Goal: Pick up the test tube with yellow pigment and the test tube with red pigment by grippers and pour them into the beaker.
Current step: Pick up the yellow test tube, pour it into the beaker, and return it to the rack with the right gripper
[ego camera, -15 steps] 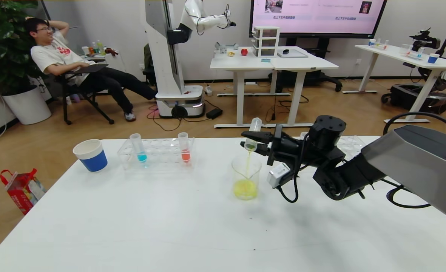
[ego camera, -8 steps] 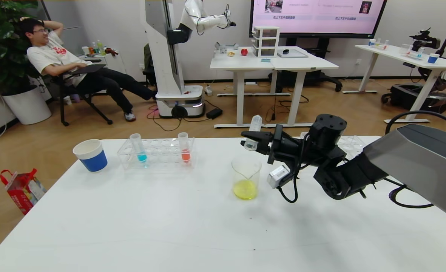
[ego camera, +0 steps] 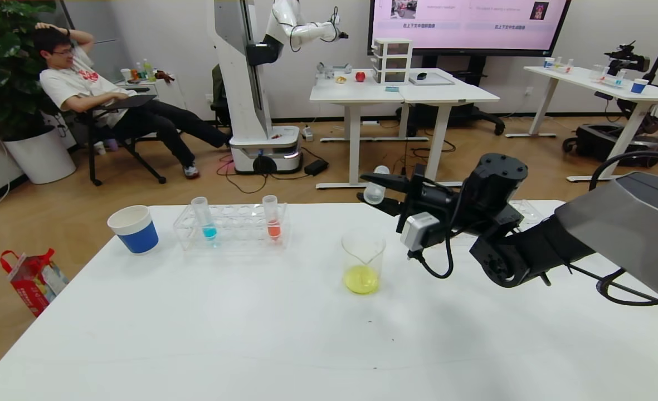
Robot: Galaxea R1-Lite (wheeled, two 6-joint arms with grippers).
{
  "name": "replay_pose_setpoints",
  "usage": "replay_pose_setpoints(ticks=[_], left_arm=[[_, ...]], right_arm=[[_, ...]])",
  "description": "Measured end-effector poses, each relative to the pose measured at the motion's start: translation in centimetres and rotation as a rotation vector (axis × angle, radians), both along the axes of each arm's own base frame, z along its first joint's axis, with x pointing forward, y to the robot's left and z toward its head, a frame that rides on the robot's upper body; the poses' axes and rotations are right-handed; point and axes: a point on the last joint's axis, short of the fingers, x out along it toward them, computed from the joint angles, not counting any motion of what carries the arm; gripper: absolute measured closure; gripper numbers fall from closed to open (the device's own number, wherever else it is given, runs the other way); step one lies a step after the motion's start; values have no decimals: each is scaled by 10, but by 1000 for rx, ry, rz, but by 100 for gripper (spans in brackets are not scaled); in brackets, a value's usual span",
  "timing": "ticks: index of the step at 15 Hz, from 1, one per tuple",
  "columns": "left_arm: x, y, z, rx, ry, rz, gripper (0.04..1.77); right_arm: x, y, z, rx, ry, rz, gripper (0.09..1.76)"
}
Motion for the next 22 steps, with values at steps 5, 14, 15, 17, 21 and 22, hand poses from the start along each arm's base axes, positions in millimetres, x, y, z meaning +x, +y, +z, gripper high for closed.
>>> replay_pose_setpoints(ticks=[5, 14, 15, 17, 21, 22], left_arm=[[0, 0, 0, 0, 0, 0, 6], [0, 0, 0, 0, 0, 0, 6], [0, 0, 0, 0, 0, 0, 6], [0, 0, 0, 0, 0, 0, 6], [0, 0, 0, 0, 0, 0, 6], [0, 0, 0, 0, 0, 0, 6]], right_arm=[[-22, -12, 37, 527, 411, -195, 134], [-64, -37, 38, 923, 1109, -558, 134], [-68, -38, 46, 938, 1107, -548, 134], [-75, -46, 59, 956, 1088, -537, 134], [-72, -94, 67, 1009, 1042, -634, 134], [-70, -111, 68, 1023, 1030, -660, 134]])
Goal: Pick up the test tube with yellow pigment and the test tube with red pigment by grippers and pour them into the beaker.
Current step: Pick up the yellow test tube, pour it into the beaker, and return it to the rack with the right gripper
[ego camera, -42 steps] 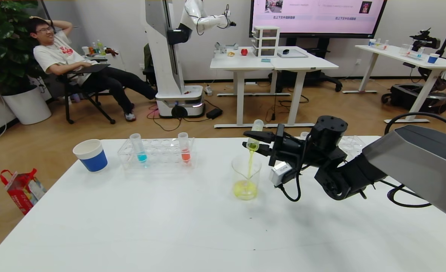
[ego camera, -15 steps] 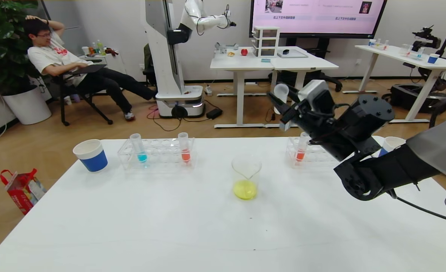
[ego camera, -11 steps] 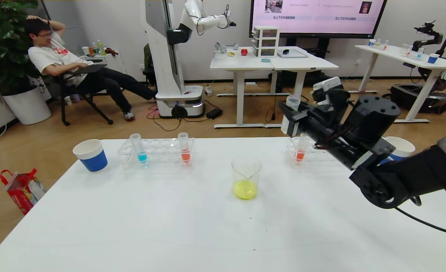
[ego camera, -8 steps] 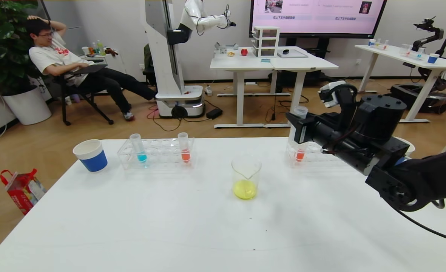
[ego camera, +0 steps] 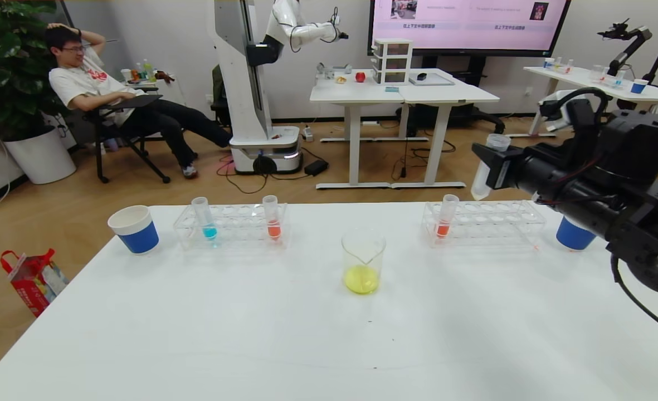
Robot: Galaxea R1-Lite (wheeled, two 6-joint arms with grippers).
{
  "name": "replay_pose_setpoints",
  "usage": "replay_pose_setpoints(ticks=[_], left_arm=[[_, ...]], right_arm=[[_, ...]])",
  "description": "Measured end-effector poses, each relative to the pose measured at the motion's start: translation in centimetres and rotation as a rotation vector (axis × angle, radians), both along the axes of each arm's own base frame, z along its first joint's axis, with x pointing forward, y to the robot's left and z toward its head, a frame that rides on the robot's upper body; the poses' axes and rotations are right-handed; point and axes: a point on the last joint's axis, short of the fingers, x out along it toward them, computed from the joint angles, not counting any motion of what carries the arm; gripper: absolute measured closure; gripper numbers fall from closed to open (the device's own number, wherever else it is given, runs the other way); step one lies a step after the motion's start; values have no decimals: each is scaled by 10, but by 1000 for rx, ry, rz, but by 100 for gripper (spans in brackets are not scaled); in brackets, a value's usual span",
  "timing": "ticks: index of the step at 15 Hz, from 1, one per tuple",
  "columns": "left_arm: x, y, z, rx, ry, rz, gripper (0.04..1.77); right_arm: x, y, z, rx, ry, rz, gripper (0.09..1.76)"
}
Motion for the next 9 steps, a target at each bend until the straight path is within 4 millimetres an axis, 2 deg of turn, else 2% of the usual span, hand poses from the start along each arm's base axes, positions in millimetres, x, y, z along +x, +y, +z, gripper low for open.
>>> replay_pose_setpoints(ticks=[5, 7, 9], left_arm=[[0, 0, 0, -1, 0, 0, 6], [0, 0, 0, 0, 0, 0, 6], [0, 0, 0, 0, 0, 0, 6]], right_arm=[[3, -110, -5, -62, 26, -186, 134], [9, -144, -13, -86, 42, -265, 134], [17, -167, -20, -90, 53, -321, 134]])
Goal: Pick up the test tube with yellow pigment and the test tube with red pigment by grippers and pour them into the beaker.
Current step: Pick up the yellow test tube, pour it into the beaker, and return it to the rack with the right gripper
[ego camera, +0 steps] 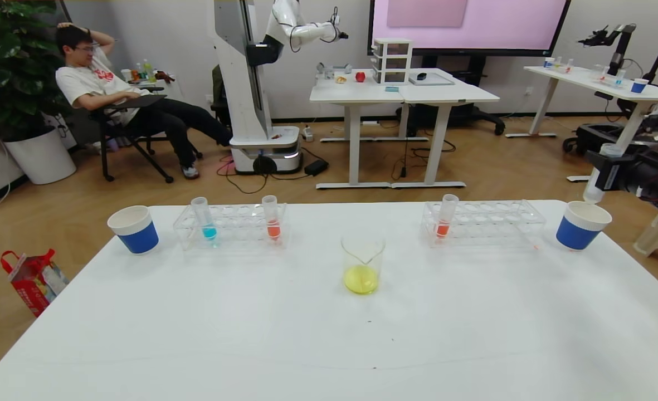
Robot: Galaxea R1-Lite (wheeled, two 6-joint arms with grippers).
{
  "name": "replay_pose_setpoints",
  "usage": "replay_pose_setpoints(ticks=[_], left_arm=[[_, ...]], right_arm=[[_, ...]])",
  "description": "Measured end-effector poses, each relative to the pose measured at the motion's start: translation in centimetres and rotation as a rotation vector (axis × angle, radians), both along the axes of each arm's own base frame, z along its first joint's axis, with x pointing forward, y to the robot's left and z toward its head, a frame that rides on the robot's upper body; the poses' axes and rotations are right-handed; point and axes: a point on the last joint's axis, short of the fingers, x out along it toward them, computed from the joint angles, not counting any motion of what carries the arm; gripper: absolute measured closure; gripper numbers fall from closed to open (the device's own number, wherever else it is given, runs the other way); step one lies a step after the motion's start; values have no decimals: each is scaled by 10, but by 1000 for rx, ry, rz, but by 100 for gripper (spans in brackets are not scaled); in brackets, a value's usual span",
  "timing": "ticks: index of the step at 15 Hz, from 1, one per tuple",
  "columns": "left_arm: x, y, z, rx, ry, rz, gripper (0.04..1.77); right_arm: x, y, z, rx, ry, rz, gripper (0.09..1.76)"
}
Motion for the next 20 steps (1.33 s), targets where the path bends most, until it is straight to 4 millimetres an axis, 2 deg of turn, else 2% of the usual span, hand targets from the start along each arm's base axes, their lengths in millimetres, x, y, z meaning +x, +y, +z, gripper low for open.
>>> replay_pose_setpoints(ticks=[4, 8, 13, 17, 18, 19, 20], left_arm=[[0, 0, 0, -1, 0, 0, 6], [0, 0, 0, -1, 0, 0, 6], [0, 0, 0, 0, 0, 0, 6], [0, 0, 0, -1, 0, -1, 6], [0, 0, 0, -1, 0, -1, 6], [0, 0, 0, 0, 0, 0, 6], [0, 0, 0, 0, 0, -1, 6]], right_arm=[[19, -31, -16, 5, 15, -67, 134], [35, -45, -31, 6, 15, -86, 134], [49, -54, -58, 4, 9, -91, 134], [52, -54, -74, 21, 42, -84, 134], [53, -54, -75, 23, 45, -83, 126], [53, -54, -76, 24, 47, -83, 100], [53, -54, -76, 23, 45, -82, 63]])
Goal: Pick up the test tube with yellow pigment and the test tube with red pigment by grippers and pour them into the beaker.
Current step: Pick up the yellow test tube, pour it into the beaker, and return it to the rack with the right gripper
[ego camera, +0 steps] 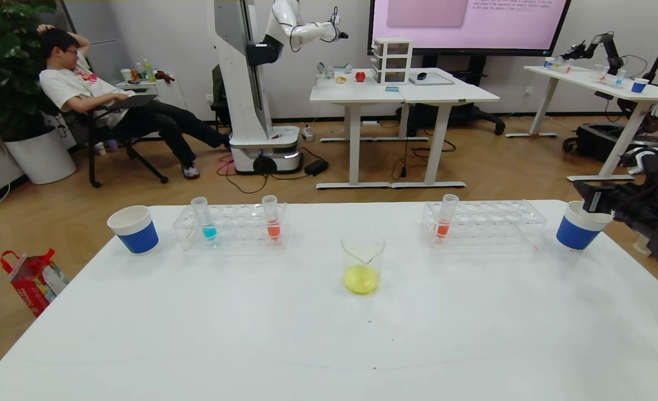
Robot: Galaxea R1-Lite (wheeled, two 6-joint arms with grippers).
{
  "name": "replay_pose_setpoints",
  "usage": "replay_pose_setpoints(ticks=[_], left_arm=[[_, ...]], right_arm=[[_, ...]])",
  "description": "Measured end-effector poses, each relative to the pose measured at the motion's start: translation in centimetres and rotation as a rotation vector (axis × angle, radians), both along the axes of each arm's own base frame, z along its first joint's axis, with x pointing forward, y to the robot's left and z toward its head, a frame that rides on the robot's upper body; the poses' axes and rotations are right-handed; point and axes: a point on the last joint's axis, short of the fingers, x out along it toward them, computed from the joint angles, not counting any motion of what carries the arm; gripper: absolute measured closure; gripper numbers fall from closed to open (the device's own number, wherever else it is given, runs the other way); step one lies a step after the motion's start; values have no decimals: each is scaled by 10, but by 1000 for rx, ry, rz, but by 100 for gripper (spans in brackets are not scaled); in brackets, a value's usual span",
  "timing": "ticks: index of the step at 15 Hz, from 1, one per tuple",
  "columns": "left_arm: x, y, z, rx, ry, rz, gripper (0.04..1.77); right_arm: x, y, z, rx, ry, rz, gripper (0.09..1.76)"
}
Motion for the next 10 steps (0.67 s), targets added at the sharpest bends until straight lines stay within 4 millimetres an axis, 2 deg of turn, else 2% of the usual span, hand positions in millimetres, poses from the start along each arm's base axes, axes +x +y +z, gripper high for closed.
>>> replay_pose_setpoints(ticks=[1, 2, 7, 10], left_arm=[[0, 0, 0, -1, 0, 0, 6], [0, 0, 0, 0, 0, 0, 6], [0, 0, 0, -1, 0, 0, 6], [0, 0, 0, -1, 0, 0, 6]], right_arm=[[0, 0, 0, 1, 0, 0, 32], [0, 0, 0, 0, -5, 1, 13], [-1, 6, 3, -5, -17, 12, 11], [-1, 25, 17, -7, -46, 54, 11]])
